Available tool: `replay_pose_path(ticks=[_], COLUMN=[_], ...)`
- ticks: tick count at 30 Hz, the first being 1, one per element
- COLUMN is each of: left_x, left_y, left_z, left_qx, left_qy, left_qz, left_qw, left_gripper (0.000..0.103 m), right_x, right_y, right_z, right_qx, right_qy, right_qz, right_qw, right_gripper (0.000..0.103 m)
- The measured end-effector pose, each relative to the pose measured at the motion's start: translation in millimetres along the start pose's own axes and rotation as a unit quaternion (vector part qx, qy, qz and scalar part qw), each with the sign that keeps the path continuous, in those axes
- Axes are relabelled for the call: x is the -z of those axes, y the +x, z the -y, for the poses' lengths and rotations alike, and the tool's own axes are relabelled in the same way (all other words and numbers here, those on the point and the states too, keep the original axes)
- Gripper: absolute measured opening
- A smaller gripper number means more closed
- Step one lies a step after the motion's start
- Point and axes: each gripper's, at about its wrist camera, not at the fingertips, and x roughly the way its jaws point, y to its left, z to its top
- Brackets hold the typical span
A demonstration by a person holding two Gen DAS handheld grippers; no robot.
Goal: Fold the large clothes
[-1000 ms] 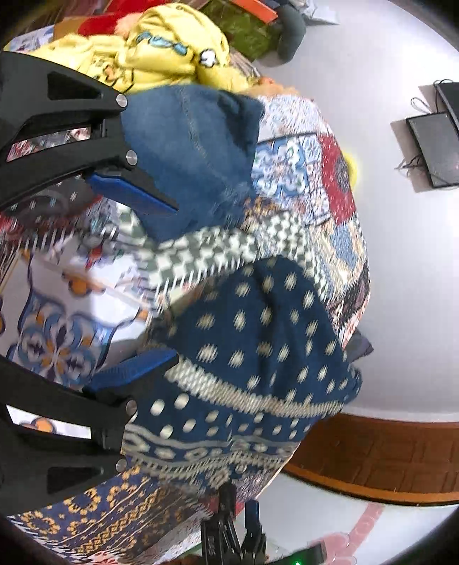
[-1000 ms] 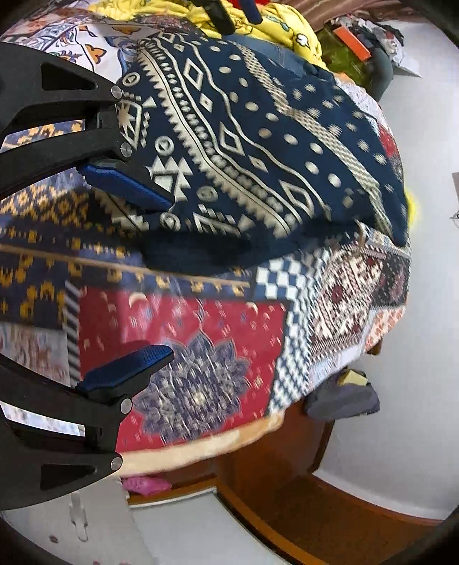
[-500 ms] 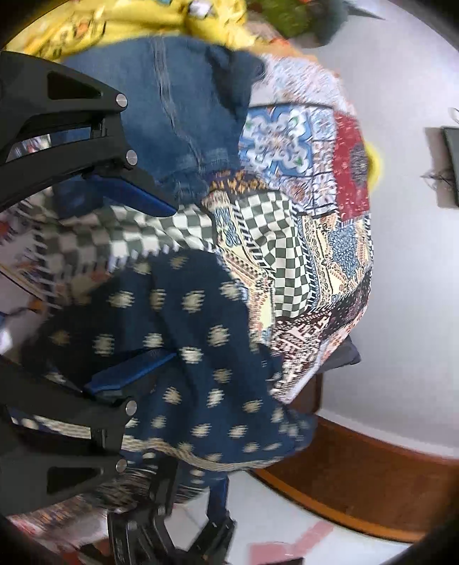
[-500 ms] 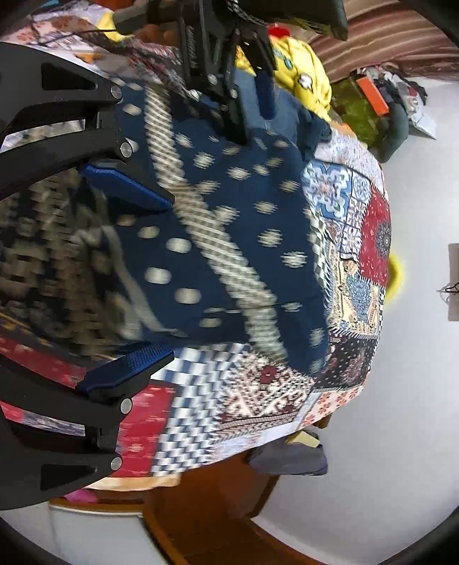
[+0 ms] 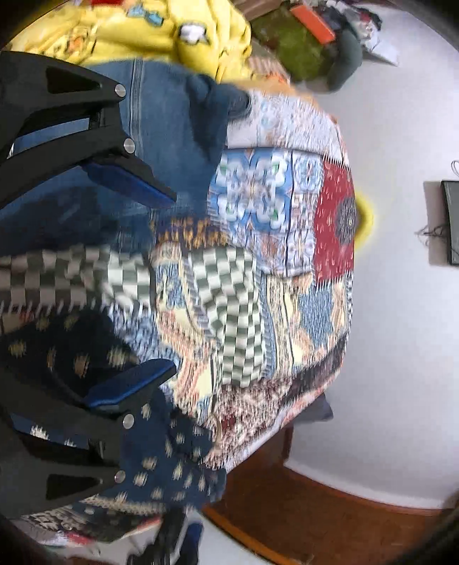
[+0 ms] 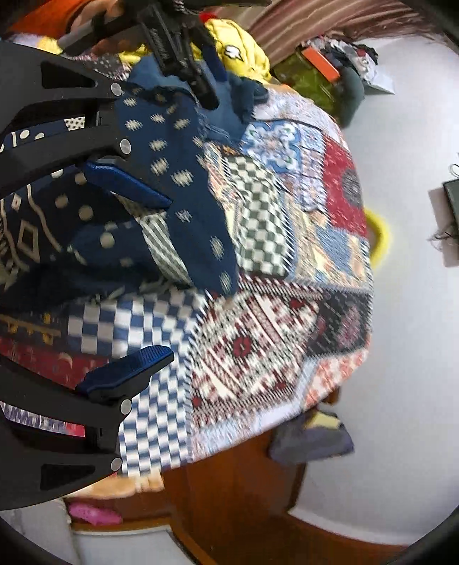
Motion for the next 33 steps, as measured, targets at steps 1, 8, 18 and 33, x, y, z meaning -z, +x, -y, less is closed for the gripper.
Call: replay_pose_path(ticks=[1, 8, 18, 33], left_x=[1, 28, 85, 81], left_y=[-3, -41, -24, 19], left_z=[-3, -5, -1, 21], left_qx=[0.004, 0.057, 0.218, 0.265], left_qy=[-0.002, 0.005, -0.096, -0.152], left_qz=[-0.001, -0.022, -0.137, -0.156], left_qw=[1.0000, 0.9981, 0.9614, 0.9392], left_gripper=[0.087, 0.087, 0.087, 0.091], right_x=[0, 24, 79, 72], right_y=[-7, -27, 33, 56], right_z=[2, 16, 31, 31], right_qx=[-0.003, -0.094, -0.161, -0.236], right_qy=[0.000, 0.019, 0.057, 0.070], right_qz=[0.009, -0.008, -0.108, -0.131], right_qw=[1.000, 0.995, 0.979, 0.960], right_gripper=[0.079, 0.080, 0.080, 0.077])
